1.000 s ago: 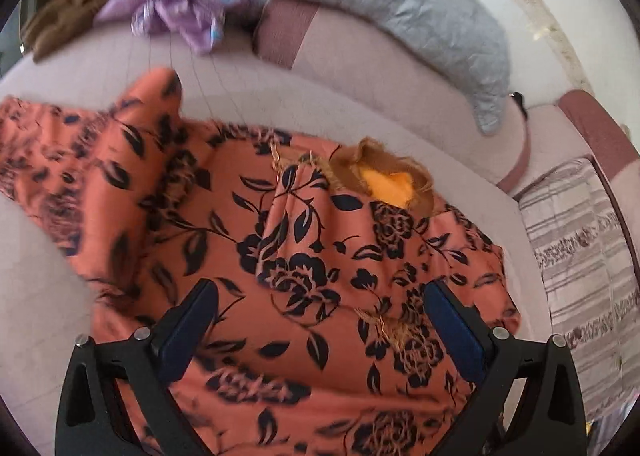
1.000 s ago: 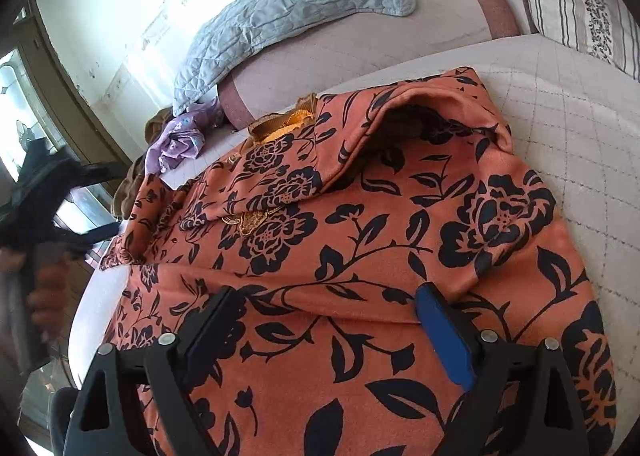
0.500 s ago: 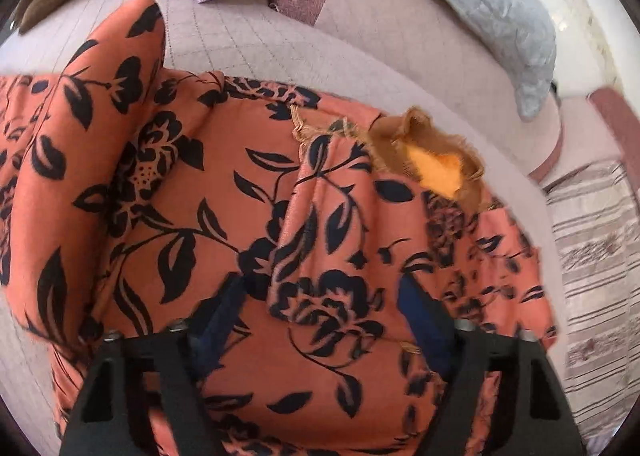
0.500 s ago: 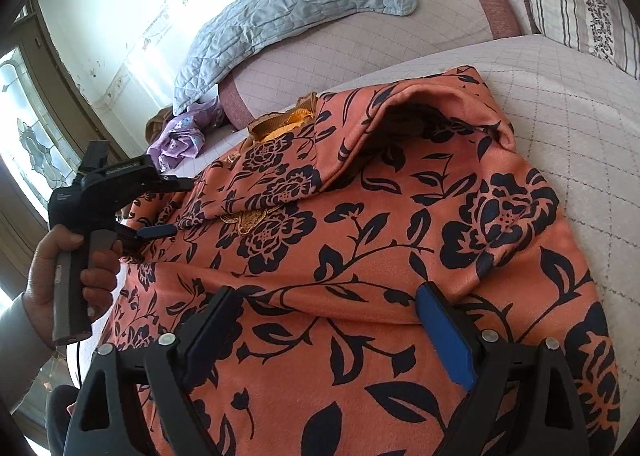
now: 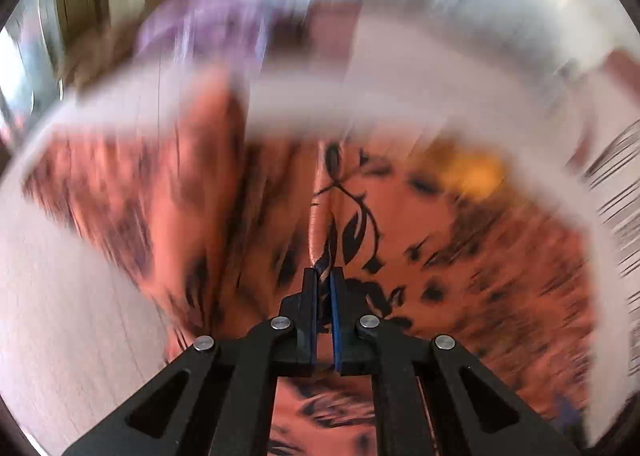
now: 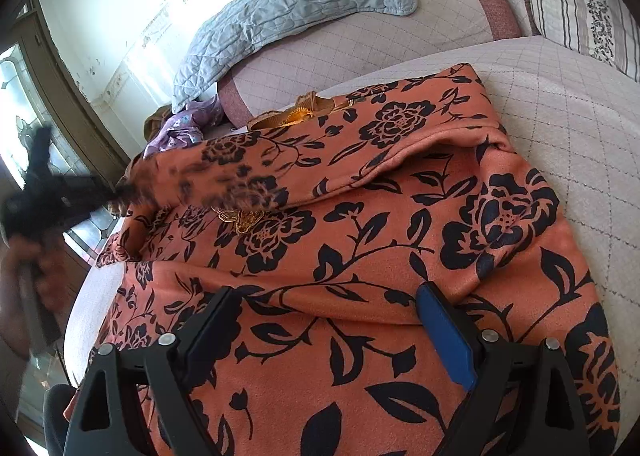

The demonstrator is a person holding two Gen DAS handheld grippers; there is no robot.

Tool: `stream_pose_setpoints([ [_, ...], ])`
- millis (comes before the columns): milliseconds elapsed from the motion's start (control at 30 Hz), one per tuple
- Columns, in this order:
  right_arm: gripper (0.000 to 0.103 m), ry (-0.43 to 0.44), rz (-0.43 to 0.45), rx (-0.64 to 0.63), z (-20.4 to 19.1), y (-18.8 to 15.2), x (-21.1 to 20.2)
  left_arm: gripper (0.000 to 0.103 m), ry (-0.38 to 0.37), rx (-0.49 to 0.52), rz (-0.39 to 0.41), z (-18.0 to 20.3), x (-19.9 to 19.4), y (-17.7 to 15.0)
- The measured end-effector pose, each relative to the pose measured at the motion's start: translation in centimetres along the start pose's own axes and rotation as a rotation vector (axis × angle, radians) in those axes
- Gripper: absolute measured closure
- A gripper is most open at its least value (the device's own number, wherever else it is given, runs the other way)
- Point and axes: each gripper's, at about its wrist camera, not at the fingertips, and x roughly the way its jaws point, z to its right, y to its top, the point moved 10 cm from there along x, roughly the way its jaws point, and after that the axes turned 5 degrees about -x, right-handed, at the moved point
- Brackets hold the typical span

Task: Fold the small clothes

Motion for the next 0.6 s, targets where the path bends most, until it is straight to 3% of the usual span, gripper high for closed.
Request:
stream_pose_setpoints([
  [67, 0.011, 0.008, 0.003, 0.006, 0.0, 0.0, -0.1, 0.094, -0.021, -0.001, 0.057, -0.3, 0.3, 0.2],
  [233, 0.011, 0.01, 0.004, 0.008, 0.1, 0.1, -0.1, 0.093, -0.046, -0.014, 0.076, 0.0, -1.3, 1.4],
  [300, 0.011, 0.008, 0.004, 0.005, 0.1, 0.1, -0.1, 0.08, 0.003, 0.011, -0.002, -0.6, 0.7, 0.8],
  [333, 0.011, 0.012, 0.005, 0.008, 0.1, 0.1, -0.2, 0.077, 0.005, 0.021, -0.001, -0.4, 1.0, 1.1],
  [400, 0.011, 0.011, 0.004, 0.008, 0.1, 0.1, -0.2, 0.077, 0.025, 0.013, 0.038, -0.3, -0.5, 1.8],
  [500, 0.011, 0.013, 0.006, 0.009, 0.1, 0.0, -0.3, 0.075, -0.024, 0.036, 0.185, 1.7, -4.3, 3.0],
  [600, 0.011, 0.007, 0.002, 0.004, 0.1, -0.1, -0.3, 0.045, -0.029, 0.107, 0.306, 3.9, -6.2, 3.2],
])
